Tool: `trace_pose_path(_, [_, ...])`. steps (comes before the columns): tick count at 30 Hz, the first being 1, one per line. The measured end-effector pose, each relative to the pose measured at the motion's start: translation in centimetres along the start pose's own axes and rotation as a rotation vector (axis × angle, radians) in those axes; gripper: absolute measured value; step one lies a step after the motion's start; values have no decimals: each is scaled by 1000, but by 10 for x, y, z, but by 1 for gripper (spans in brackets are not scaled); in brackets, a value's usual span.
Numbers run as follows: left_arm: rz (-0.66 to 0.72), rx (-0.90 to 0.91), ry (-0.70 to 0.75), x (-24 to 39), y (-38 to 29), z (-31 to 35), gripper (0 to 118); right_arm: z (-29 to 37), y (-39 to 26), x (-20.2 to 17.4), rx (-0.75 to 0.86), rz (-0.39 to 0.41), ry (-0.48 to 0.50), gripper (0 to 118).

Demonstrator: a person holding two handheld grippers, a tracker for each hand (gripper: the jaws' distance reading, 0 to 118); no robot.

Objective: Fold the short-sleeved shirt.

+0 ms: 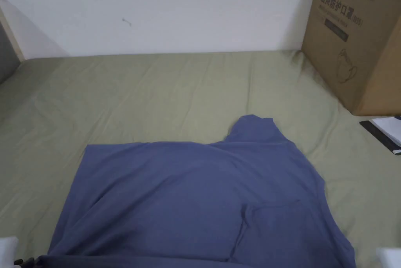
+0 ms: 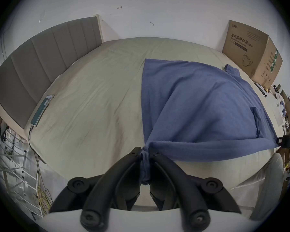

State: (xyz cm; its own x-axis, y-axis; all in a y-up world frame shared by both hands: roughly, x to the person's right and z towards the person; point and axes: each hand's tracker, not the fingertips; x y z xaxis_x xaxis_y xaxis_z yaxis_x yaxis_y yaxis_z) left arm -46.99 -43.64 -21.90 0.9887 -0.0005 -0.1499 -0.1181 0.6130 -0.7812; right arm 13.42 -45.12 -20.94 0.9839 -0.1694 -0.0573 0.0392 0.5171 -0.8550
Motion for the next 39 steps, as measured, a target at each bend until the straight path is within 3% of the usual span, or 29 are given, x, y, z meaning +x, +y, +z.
trace_pose_path(4, [1, 0, 3, 3, -6, -2, 8, 5, 6, -6, 24, 20, -21, 0])
trace_pose_path(5, [0, -2, 9, 5, -4, -3, 18, 6, 9, -6, 36, 20, -21, 3])
trace_pose_path(6, [1, -12, 19, 7, -2, 0, 38, 8, 14, -7, 47, 15, -26, 11])
trace_pose_path(7, [11, -17, 11, 8, -1, 6, 69, 10, 16, -8, 60, 5, -45, 32])
trace_pose_path(8, [33, -14, -9, 7, -1, 9, 89, 12, 18, -8, 72, -1, -62, 58])
trace_pose_path(9, [58, 8, -39, 5, -1, 17, 98, 15, 18, -6, 74, 0, -58, 86])
trace_pose_path(10, [76, 33, -61, 6, -2, 29, 99, 19, 18, -5, 78, -3, -58, 103])
trace_pose_path(11, [92, 46, -73, 7, -3, 40, 99, 24, 18, -6, 89, -6, -57, 103])
trace_pose_path(14, [113, 41, -129, 5, -11, 66, 94, 39, 16, -10, 111, 11, -88, 101])
trace_pose_path(15, [114, 42, -135, 6, -19, 77, 86, 46, 14, -13, 115, 24, -112, 98])
trace_pose_path(16, [115, 40, -130, 6, -25, 84, 67, 52, 11, -15, 123, 34, -125, 88])
trace_pose_path(17, [118, 41, -130, 7, -32, 90, 47, 58, 6, -19, 131, 47, -128, 69])
trace_pose_path(18, [119, 42, -125, 9, -41, 95, 25, 65, 1, -24, 140, 64, -127, 42])
trace_pose_path(19, [118, 42, -114, 10, -47, 98, 2, 69, -3, -28, 151, 72, -130, 8])
trace_pose_path(22, [83, 5, -110, 9, -63, 90, 0, 71, -10, -37, 152, 69, -116, 0])
trace_pose_path(26, [109, -22, -95, -5, -65, 72, 0, 61, -11, -48, 137, 105, -117, 0])
trace_pose_path(29, [132, 3, -93, -13, -48, 60, 3, 53, -8, -46, 123, 52, -71, 0])
trace_pose_path(30, [127, -4, -86, -17, -39, 52, 14, 50, -7, -45, 121, 32, -53, 0])
trace_pose_path(31, [119, -32, -58, -18, -31, 44, 38, 47, -6, -45, 114, 27, -55, 0])
trace_pose_path(32, [114, -39, -54, -21, -25, 35, 51, 46, -6, -46, 113, 30, -59, 0])
trace_pose_path(33, [107, -48, -62, -26, -20, 24, 56, 43, -6, -47, 111, 34, -65, 0])
trace_pose_path(37, [136, -119, -47, -29, -6, -13, 56, 38, -8, -47, 91, 42, -71, 0])
trace_pose_path(38, [139, -127, -60, -30, -6, -18, 51, 37, -8, -47, 82, 37, -68, 0])
trace_pose_path(39, [146, -143, -64, -25, -6, -20, 37, 37, -9, -46, 78, 31, -65, 0])
